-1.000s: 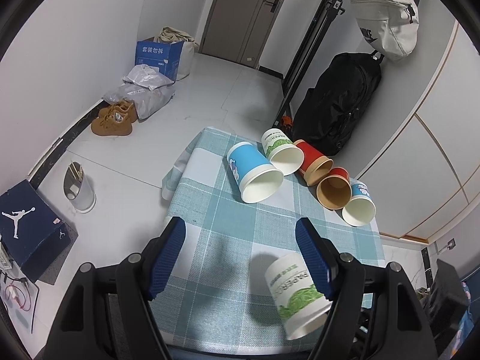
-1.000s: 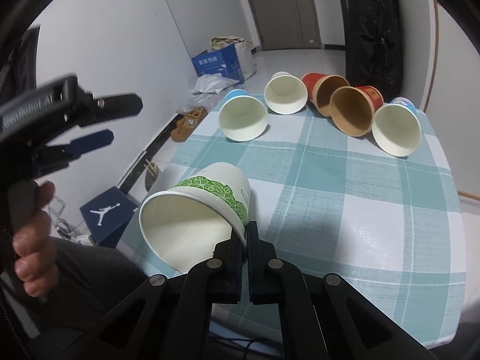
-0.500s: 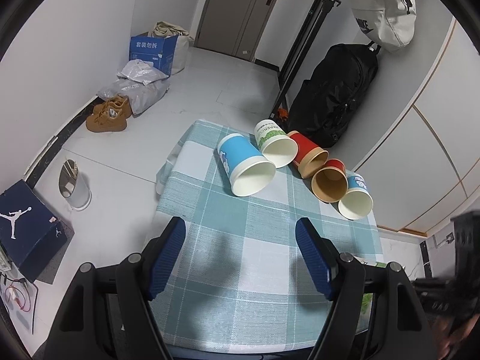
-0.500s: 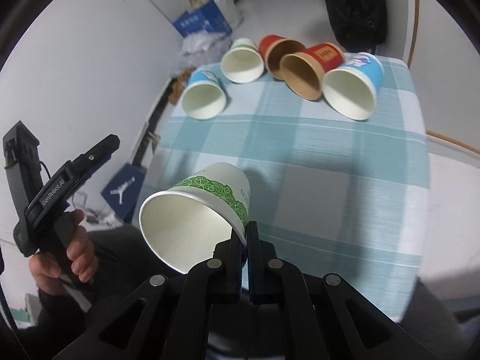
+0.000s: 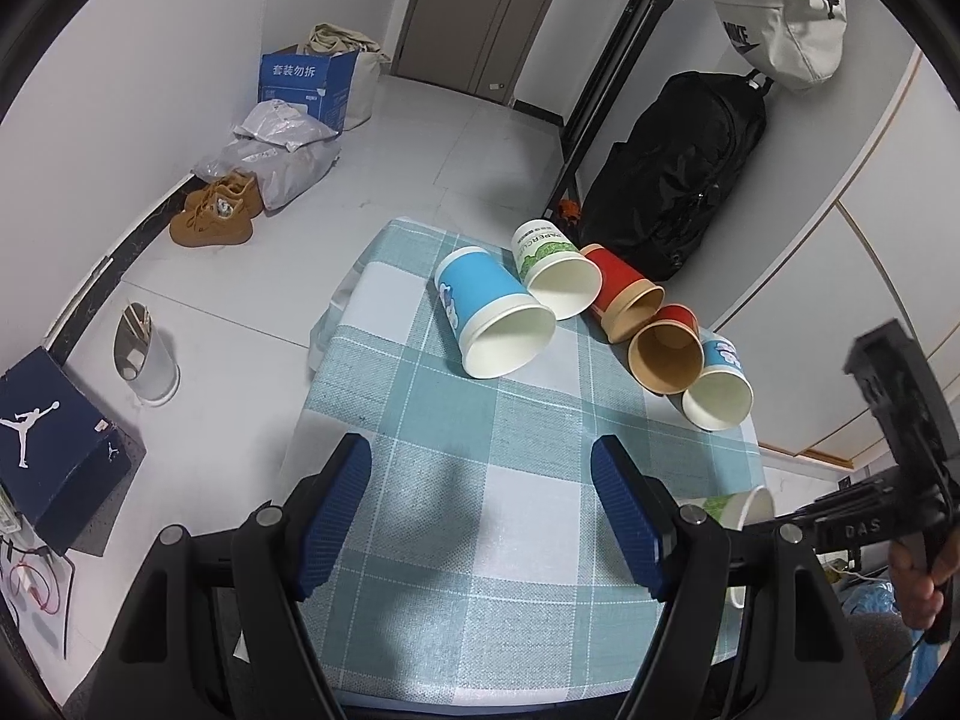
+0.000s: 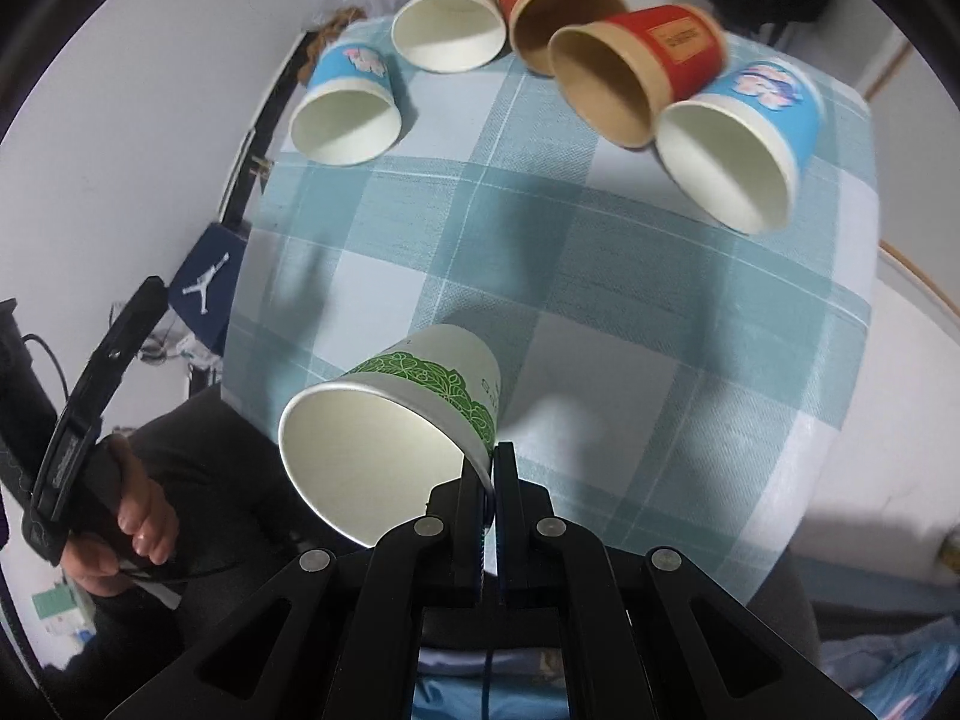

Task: Flip cup upright
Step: 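Lift and rotate the green-leaf cup with the right gripper, opening upward, then set the cup upright on the cloth and open the right gripper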

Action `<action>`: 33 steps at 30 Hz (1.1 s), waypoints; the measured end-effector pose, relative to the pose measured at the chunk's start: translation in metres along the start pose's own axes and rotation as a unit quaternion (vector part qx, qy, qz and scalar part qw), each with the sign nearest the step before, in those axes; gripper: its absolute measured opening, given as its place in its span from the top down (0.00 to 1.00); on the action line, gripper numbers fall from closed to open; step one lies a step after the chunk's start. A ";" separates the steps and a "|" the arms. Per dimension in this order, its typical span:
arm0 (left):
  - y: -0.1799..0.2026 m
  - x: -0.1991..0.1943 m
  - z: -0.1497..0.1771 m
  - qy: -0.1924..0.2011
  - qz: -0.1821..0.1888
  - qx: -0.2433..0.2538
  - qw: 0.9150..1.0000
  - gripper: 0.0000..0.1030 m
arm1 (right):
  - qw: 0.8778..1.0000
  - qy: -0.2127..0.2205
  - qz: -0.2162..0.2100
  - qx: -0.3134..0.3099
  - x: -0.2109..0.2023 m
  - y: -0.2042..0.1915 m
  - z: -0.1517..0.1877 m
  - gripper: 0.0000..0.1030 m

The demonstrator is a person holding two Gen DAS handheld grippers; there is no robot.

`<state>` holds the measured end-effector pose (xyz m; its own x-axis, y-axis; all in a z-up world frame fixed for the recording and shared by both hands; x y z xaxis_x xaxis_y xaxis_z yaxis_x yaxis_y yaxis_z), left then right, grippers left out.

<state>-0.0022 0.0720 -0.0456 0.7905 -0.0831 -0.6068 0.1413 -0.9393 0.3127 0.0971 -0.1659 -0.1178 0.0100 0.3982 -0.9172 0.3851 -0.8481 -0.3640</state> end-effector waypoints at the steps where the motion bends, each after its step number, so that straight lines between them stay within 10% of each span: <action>1: 0.000 0.000 0.000 0.000 -0.001 0.001 1.000 0.30 | 1.000 -0.010 -0.005 0.005 0.005 0.001 -0.002 0.98; 17: 0.008 0.008 0.002 -0.015 0.001 -0.001 1.000 0.30 | 1.000 0.003 0.015 -0.003 0.016 0.004 -0.021 0.81; 19: 0.010 0.009 0.003 -0.016 0.004 -0.003 1.000 0.30 | 1.000 0.029 0.011 -0.004 0.007 0.007 -0.019 0.66; 26: 0.030 0.008 0.004 -0.005 0.014 0.020 1.000 0.30 | 0.987 0.163 -0.002 -0.008 -0.039 0.016 -0.002 0.65; 33: 0.046 -0.002 0.002 0.036 0.028 0.036 0.998 0.30 | 0.936 0.351 -0.012 -0.014 -0.092 0.011 0.042 0.62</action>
<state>0.0019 0.0278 -0.0315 0.8368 -0.1138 -0.5356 0.0554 -0.9555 0.2896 0.0621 -0.2266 -0.0438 0.6019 0.5570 -0.5722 0.4164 -0.8303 -0.3703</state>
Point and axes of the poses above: each gripper's, at about its wrist camera, not at the fingertips, and x roughly the way its jaws point, y to its right, z to its underside, the point moved 3 cm from there along x, roughly the way its jaws point, and after that the axes turned 14 degrees about y, right-handed, at the moved point
